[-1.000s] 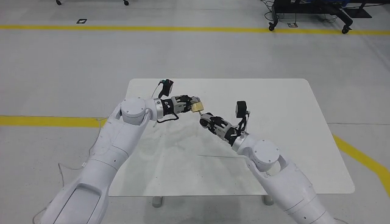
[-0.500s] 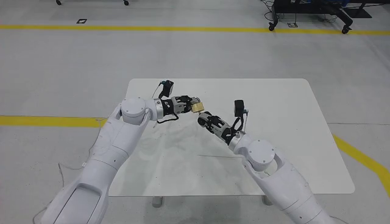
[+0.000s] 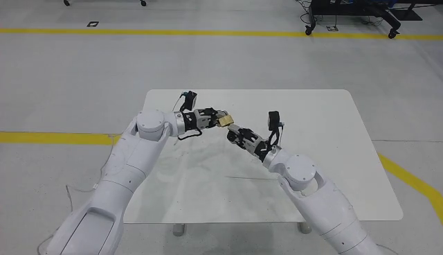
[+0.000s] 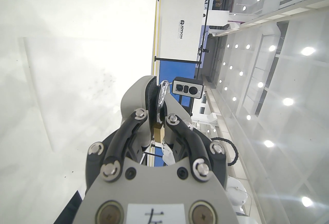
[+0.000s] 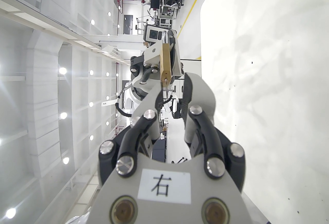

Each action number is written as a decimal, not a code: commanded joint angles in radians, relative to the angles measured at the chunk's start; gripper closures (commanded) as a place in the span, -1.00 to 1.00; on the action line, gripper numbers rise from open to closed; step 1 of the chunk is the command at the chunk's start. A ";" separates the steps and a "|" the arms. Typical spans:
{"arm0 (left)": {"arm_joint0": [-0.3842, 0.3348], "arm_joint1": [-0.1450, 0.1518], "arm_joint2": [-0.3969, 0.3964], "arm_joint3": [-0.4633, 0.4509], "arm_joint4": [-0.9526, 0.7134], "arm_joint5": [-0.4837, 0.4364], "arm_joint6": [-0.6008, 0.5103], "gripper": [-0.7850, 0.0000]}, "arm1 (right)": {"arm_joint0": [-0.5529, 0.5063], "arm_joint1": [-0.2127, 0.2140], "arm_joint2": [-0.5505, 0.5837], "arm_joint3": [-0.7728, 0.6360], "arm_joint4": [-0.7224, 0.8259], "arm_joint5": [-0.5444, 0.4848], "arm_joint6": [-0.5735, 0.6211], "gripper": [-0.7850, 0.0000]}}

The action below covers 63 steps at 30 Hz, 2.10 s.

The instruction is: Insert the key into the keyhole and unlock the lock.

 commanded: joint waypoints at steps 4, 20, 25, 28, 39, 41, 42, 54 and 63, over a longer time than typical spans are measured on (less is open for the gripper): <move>-0.001 -0.002 -0.025 0.022 -0.088 0.030 -0.023 1.00 | 0.000 0.000 0.000 0.000 0.000 0.000 -0.001 -1.00; 0.005 -0.006 -0.047 0.022 -0.152 -0.109 -0.073 1.00 | -0.007 0.006 0.086 0.066 0.335 -0.090 0.348 0.17; 0.010 -0.004 -0.049 0.015 -0.150 -0.122 -0.074 1.00 | 0.009 0.000 0.077 0.090 0.363 -0.099 0.365 0.36; 0.013 -0.003 -0.052 0.011 -0.150 -0.127 -0.077 1.00 | 0.024 -0.005 0.065 0.107 0.389 -0.094 0.371 0.45; 0.023 0.000 -0.054 -0.005 -0.136 -0.130 -0.076 1.00 | 0.059 -0.021 0.038 0.149 0.407 -0.117 0.332 0.51; 0.024 0.001 -0.054 -0.007 -0.135 -0.129 -0.075 1.00 | 0.062 -0.023 0.035 0.152 0.404 -0.118 0.323 0.52; 0.024 0.001 -0.054 -0.008 -0.135 -0.129 -0.075 1.00 | 0.064 -0.024 0.033 0.154 0.402 -0.119 0.318 0.55; 0.030 0.004 -0.056 -0.019 -0.130 -0.142 -0.076 1.00 | 0.090 -0.037 0.043 0.237 0.605 -0.054 0.471 1.00; 0.064 0.011 -0.065 -0.077 -0.087 -0.258 -0.050 1.00 | 0.168 -0.050 0.032 0.395 0.759 0.074 0.647 1.00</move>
